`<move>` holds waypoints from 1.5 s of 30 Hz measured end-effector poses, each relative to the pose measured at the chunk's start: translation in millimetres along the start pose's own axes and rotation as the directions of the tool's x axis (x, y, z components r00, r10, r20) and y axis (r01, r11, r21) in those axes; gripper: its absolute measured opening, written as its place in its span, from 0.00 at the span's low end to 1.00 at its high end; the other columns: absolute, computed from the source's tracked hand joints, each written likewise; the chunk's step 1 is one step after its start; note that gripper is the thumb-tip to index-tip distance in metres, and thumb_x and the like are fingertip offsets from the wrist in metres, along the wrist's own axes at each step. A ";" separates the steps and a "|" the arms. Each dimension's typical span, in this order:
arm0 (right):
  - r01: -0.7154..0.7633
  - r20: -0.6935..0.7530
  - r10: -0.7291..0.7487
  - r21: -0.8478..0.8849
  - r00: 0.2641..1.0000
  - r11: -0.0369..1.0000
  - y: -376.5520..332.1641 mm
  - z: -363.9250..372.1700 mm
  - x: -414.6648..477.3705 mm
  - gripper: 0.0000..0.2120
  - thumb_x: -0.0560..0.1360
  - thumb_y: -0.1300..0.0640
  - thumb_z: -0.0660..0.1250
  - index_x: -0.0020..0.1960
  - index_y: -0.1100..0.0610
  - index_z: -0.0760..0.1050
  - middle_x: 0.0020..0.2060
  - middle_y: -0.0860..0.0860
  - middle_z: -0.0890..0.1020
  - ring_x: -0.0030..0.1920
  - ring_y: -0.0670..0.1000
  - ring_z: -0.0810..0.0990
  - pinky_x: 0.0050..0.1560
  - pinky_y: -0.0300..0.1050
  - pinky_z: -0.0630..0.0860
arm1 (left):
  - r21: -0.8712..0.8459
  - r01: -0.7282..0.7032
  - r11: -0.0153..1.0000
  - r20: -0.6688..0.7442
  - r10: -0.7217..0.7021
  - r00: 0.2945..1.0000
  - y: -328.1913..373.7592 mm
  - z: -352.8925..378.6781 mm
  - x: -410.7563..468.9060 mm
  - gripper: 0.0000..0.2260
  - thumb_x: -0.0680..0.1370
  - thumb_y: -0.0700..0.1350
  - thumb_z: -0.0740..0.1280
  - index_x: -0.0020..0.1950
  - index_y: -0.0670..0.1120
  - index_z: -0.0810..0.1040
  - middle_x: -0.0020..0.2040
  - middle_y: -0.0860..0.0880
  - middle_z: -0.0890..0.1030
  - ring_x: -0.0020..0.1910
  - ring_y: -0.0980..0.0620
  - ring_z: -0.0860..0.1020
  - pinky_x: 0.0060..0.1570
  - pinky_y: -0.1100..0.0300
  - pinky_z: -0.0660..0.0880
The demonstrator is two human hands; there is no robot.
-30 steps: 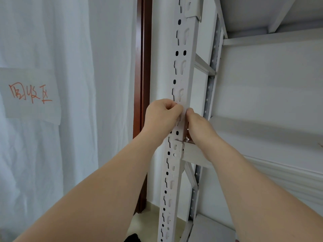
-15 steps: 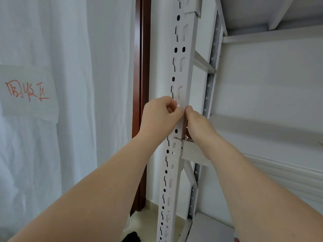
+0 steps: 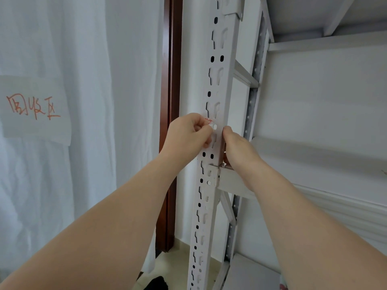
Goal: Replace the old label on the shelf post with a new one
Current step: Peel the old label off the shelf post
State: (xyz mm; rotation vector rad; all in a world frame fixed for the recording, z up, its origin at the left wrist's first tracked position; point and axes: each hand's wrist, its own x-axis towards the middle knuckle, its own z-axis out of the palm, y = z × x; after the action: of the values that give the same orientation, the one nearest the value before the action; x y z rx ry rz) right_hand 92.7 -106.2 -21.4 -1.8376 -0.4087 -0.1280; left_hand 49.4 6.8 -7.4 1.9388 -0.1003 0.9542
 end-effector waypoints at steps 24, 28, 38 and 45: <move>0.039 0.022 -0.038 -0.032 0.999 0.999 3.7 0.3 2.2 0.22 0.75 0.41 0.46 0.40 0.52 0.73 0.43 0.53 0.79 0.44 0.56 0.75 0.63 0.62 0.74 | 0.288 -0.329 0.899 -0.170 0.386 0.907 -19.3 13.5 -8.8 0.06 0.78 0.43 0.64 0.46 0.42 0.79 0.46 0.53 0.74 0.43 0.54 0.74 0.45 0.56 0.77; 0.043 0.029 -0.042 -0.042 0.999 0.998 4.5 -0.5 2.2 0.23 0.76 0.41 0.46 0.41 0.54 0.74 0.43 0.54 0.80 0.45 0.57 0.76 0.64 0.63 0.74 | 0.261 -0.286 0.922 -0.159 0.333 0.929 -17.4 11.9 -9.3 0.05 0.79 0.43 0.64 0.46 0.44 0.78 0.46 0.52 0.77 0.43 0.57 0.74 0.43 0.67 0.72; 0.030 0.018 -0.030 -0.045 0.999 0.999 2.4 -1.5 -1.8 0.23 0.75 0.39 0.46 0.42 0.49 0.75 0.46 0.51 0.82 0.53 0.58 0.81 0.65 0.62 0.74 | -0.008 -0.111 0.994 -0.117 0.110 0.987 -9.3 -0.3 -7.4 0.05 0.78 0.42 0.63 0.46 0.48 0.78 0.40 0.60 0.80 0.41 0.61 0.78 0.47 0.60 0.76; 0.026 0.015 -0.025 -0.052 1.000 0.998 -0.1 -1.3 -3.5 0.22 0.74 0.39 0.46 0.43 0.49 0.75 0.52 0.55 0.82 0.57 0.60 0.80 0.66 0.62 0.73 | 0.183 -0.228 0.956 -0.149 0.256 0.955 -15.7 8.3 -10.4 0.05 0.72 0.46 0.71 0.45 0.49 0.78 0.45 0.59 0.72 0.46 0.65 0.73 0.48 0.65 0.73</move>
State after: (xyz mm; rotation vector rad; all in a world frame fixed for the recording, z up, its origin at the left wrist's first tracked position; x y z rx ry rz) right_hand 89.5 -108.1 -21.9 -1.8856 -0.4423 -0.1445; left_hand 53.8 6.0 -27.6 2.0152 -0.1684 1.3258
